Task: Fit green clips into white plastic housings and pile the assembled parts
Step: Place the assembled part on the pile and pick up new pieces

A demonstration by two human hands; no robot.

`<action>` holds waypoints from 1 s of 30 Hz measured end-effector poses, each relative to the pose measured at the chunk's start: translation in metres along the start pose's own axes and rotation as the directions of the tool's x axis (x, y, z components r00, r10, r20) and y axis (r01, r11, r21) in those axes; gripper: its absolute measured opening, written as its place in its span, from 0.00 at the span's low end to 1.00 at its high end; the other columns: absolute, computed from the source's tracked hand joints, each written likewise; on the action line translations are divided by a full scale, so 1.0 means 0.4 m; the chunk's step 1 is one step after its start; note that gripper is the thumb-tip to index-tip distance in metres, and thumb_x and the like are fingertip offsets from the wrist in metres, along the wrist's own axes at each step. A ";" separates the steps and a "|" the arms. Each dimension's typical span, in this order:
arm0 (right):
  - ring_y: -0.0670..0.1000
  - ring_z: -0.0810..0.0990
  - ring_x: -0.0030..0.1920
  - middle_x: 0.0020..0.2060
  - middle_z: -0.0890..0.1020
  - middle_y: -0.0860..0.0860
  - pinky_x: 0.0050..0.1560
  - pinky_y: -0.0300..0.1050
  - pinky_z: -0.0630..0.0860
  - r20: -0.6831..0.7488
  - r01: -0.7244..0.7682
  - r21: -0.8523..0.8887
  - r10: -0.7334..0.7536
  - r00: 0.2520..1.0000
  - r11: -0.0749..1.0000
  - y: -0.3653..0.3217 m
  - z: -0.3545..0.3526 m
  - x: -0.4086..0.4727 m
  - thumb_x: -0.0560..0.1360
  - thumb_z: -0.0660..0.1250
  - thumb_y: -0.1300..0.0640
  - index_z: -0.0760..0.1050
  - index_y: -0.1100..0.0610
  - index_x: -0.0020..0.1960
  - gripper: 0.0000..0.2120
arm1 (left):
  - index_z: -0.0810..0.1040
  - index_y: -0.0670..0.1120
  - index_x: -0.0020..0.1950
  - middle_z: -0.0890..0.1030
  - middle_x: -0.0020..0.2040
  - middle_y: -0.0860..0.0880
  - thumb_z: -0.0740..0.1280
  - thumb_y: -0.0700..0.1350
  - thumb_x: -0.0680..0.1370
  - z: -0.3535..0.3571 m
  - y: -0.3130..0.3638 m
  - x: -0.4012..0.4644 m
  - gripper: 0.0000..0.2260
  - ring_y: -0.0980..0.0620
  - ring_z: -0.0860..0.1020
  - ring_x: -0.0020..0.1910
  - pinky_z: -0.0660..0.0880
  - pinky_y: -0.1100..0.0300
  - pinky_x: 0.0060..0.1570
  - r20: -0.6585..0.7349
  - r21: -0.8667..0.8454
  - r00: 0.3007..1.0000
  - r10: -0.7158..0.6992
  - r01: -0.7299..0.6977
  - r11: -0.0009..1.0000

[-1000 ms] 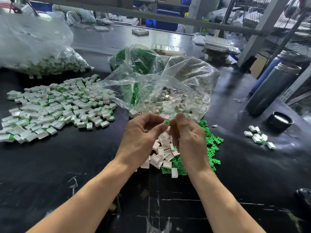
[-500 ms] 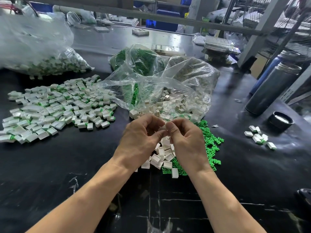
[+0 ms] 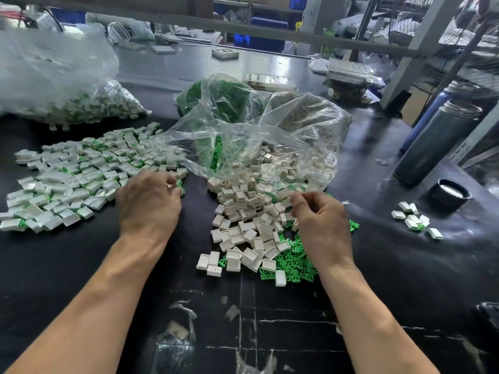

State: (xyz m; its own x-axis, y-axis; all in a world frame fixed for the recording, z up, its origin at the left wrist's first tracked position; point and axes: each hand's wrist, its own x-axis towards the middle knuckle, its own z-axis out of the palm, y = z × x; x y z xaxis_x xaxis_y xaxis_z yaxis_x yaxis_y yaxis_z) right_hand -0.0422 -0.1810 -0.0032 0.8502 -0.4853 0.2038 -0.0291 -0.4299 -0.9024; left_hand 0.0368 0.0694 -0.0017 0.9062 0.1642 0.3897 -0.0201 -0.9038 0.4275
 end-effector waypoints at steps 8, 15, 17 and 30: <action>0.45 0.82 0.41 0.37 0.84 0.44 0.41 0.43 0.75 -0.041 -0.018 -0.109 0.013 0.999 0.994 0.010 -0.020 0.015 0.81 0.69 0.47 0.82 0.50 0.44 0.10 | 0.85 0.47 0.59 0.81 0.59 0.39 0.72 0.46 0.79 0.010 -0.042 0.017 0.10 0.35 0.75 0.60 0.68 0.42 0.61 -0.019 0.079 0.996 -0.081 0.083 0.993; 0.53 0.81 0.43 0.37 0.83 0.46 0.45 0.48 0.77 -0.069 -0.027 -0.247 0.010 0.998 0.969 0.018 -0.052 0.041 0.81 0.68 0.49 0.82 0.52 0.44 0.10 | 0.85 0.45 0.55 0.83 0.53 0.41 0.73 0.45 0.79 -0.004 0.003 -0.001 0.07 0.40 0.79 0.53 0.75 0.46 0.55 -0.023 -0.114 0.999 0.033 -0.036 0.993; 0.55 0.82 0.45 0.39 0.84 0.48 0.47 0.49 0.77 -0.072 -0.044 -0.345 0.020 0.997 0.937 0.020 -0.069 0.050 0.81 0.68 0.49 0.82 0.52 0.45 0.09 | 0.85 0.48 0.50 0.84 0.48 0.48 0.73 0.46 0.79 -0.007 0.029 -0.019 0.03 0.48 0.80 0.46 0.78 0.52 0.50 0.062 -0.246 0.995 0.083 -0.066 0.967; 0.48 0.82 0.47 0.43 0.83 0.40 0.53 0.45 0.77 0.113 -0.092 -0.557 0.185 0.976 0.826 0.008 -0.075 0.046 0.75 0.76 0.44 0.82 0.42 0.45 0.04 | 0.82 0.55 0.50 0.83 0.49 0.56 0.71 0.56 0.79 -0.004 0.076 -0.064 0.06 0.53 0.79 0.51 0.77 0.53 0.57 0.417 -0.175 0.906 0.068 0.007 0.985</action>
State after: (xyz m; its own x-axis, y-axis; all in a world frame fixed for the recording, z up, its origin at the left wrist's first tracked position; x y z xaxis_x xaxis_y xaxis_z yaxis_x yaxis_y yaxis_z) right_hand -0.0424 -0.2144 0.0091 0.8843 -0.4669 -0.0111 -0.3946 -0.7342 -0.5525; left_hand 0.0121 0.0383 0.0027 0.9961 -0.0771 0.0421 -0.0874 -0.8195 0.5664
